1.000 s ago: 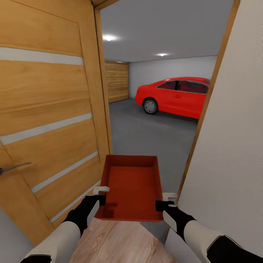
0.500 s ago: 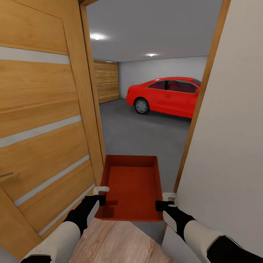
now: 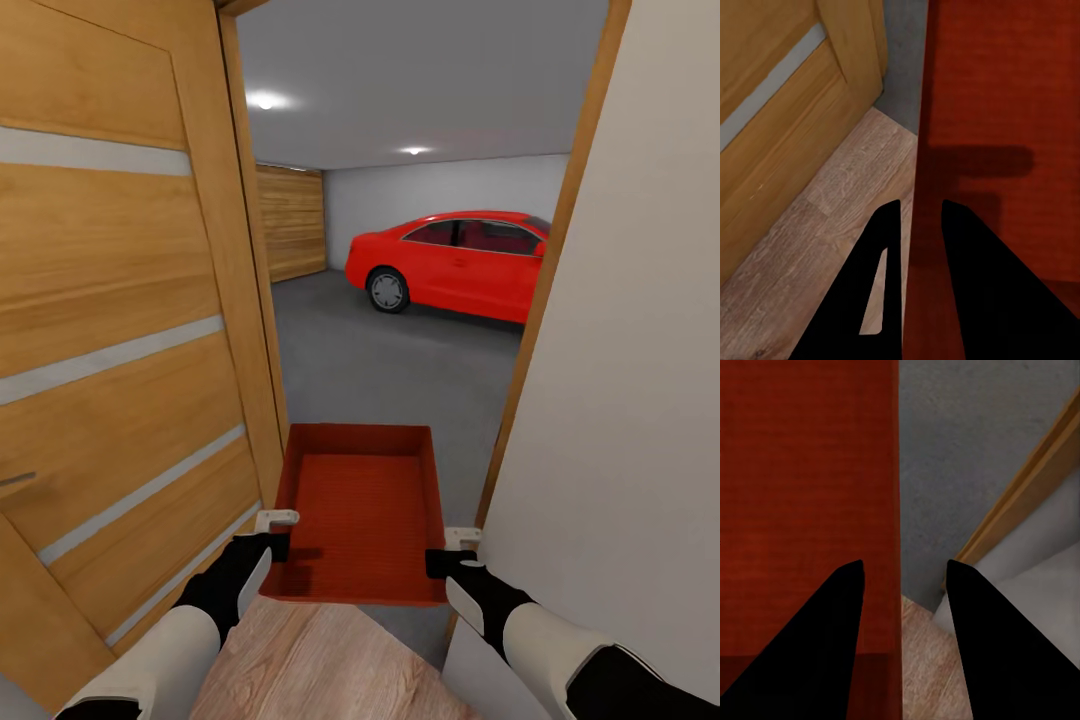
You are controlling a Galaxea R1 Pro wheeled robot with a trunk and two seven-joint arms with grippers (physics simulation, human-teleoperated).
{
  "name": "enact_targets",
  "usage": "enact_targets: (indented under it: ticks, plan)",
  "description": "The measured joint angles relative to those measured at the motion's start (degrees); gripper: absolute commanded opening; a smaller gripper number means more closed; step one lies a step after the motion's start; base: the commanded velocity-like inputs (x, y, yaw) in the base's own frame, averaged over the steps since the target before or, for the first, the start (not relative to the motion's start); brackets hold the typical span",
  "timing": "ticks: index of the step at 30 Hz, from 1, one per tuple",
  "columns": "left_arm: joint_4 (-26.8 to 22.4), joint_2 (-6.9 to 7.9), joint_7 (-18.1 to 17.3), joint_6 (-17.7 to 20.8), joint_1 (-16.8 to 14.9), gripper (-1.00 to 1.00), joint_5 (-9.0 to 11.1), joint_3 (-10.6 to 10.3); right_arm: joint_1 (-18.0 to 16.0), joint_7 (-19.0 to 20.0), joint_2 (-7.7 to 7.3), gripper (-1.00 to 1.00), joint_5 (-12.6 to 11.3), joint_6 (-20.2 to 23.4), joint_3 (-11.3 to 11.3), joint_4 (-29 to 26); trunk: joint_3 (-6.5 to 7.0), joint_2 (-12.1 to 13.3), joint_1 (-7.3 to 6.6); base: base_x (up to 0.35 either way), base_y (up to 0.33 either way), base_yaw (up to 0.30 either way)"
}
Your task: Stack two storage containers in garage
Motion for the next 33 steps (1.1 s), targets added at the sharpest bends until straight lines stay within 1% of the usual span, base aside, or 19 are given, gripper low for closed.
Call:
enact_targets:
  ticks: [4, 9, 16, 25, 26, 30, 33]
  plan:
    - [0.1, 0.02, 0.2, 0.0, 0.0, -1.00, 0.4, -0.3, 0.0, 0.1, -0.03, -1.00, -0.2, 0.0, 0.2, 0.1, 0.00, 0.0, 0.00, 0.000, 0.000, 0.000]
    - [0.1, 0.04, 0.2, 0.0, 0.0, -1.00, 0.5, -0.3, 0.0, -0.1, -0.14, -1.00, -1.5, 0.0, 1.4, 0.0, 0.00, 0.0, 0.00, 0.023, 0.015, 0.000]
    - [0.2, 0.06, 0.2, 0.0, 0.0, -1.00, 0.5, -0.4, 0.0, -0.3, -0.28, -1.00, -3.5, 0.0, 3.3, -0.1, 0.00, 0.0, -0.02, 0.218, 0.187, 0.000]
    - [0.2, 0.09, 0.2, 0.0, 0.0, -1.00, 0.6, -0.4, 0.0, -0.4, -0.29, -1.00, -4.2, 0.0, 4.1, -0.1, 0.00, 0.0, -0.01, 0.199, 0.168, 0.000]
    - [0.1, 0.07, 0.2, 0.0, 0.0, -1.00, 0.5, -0.3, 0.0, 0.0, -0.04, -1.00, -0.2, 0.0, 0.2, 0.0, 0.00, 0.0, -0.01, 0.051, 0.040, 0.000]
    - [0.1, 0.08, 0.2, 0.0, 0.0, -1.00, 0.5, -0.3, 0.0, 0.1, -0.03, -1.00, -0.1, 0.0, 0.1, 0.0, 0.00, 0.0, 0.00, 0.019, 0.026, 0.000]
    - [0.3, 0.07, 0.1, 0.1, 0.0, -1.00, 0.4, -0.3, 0.0, 0.0, -0.04, -1.00, -0.6, 0.0, 0.6, 0.1, 0.00, 0.0, 0.00, 0.003, 0.135, 0.000]
